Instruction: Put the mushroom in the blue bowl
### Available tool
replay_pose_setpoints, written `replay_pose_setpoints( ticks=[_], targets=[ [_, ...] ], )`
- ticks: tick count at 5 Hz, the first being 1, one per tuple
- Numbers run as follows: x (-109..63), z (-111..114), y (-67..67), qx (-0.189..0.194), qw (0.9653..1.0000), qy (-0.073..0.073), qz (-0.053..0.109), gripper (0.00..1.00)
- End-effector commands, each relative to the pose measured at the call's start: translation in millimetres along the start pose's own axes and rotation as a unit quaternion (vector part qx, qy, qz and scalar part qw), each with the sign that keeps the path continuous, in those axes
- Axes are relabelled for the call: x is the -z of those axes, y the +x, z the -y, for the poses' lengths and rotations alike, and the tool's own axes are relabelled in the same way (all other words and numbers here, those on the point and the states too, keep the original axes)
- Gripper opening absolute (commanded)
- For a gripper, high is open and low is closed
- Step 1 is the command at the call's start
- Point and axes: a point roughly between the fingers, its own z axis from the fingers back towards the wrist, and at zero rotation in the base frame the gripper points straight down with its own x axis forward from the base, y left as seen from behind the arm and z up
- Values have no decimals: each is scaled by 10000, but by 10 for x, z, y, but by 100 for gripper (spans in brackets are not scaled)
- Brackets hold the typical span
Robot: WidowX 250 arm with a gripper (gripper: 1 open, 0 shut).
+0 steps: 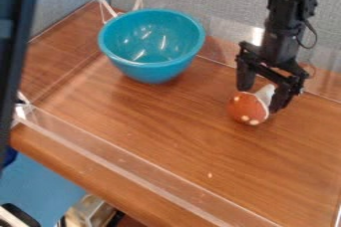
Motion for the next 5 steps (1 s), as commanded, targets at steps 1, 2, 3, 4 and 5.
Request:
replay_pose_setpoints(
  ticks=[1, 2, 3, 4, 5],
  targets=[
    [-139, -82, 134, 0, 9995, 8, 302, 100],
    [-158, -136, 154, -107, 9993, -60, 348, 0],
    [-200, -153, 168, -211, 9990, -118, 378, 0],
    [-236, -107, 175, -259, 9988, -156, 390, 0],
    [-276, 10, 106, -359, 9983, -201, 407, 0]
  ],
)
